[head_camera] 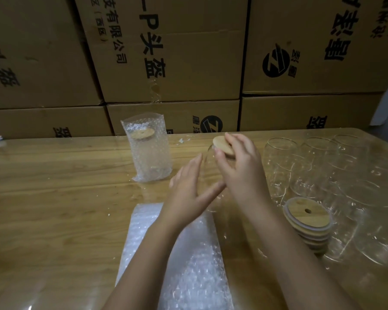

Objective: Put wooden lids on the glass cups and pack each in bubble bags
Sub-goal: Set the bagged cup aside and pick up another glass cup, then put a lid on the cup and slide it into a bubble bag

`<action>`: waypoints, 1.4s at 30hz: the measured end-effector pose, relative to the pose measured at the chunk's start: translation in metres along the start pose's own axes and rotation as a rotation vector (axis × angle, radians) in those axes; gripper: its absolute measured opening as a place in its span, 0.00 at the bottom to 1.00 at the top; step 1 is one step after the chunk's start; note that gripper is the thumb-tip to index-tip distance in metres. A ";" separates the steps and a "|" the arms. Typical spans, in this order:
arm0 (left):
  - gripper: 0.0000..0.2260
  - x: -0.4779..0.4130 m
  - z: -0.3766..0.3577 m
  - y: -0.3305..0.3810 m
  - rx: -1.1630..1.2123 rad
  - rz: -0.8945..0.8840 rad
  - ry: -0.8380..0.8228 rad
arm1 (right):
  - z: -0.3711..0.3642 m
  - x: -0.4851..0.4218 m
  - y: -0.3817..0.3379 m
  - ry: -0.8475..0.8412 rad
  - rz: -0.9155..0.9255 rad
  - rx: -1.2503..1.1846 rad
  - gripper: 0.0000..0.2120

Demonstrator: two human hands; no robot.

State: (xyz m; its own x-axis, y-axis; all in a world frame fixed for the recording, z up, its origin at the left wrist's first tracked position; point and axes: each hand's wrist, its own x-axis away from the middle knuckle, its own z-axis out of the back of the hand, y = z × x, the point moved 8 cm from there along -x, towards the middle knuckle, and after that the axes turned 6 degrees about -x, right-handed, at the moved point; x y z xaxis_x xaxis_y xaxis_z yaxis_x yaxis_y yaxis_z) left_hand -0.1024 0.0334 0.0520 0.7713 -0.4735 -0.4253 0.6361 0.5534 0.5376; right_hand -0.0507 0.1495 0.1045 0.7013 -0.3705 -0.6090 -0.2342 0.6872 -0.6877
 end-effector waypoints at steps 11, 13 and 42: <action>0.22 0.016 0.020 -0.053 -0.489 0.299 -0.702 | -0.027 0.004 0.015 -0.119 0.002 0.266 0.23; 0.25 0.017 0.017 -0.058 -0.513 0.302 -0.738 | -0.029 0.005 0.017 -0.128 0.001 0.298 0.23; 0.19 0.003 0.092 0.055 0.049 -0.421 0.007 | -0.022 0.016 -0.010 -0.455 -0.539 -0.766 0.17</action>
State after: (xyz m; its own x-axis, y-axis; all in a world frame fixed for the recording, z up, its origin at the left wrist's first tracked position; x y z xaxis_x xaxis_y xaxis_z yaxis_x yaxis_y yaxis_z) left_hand -0.0668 -0.0008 0.1475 0.4445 -0.6465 -0.6201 0.8942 0.2795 0.3496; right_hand -0.0518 0.1227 0.0926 0.9902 -0.1306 -0.0492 -0.0675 -0.1397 -0.9879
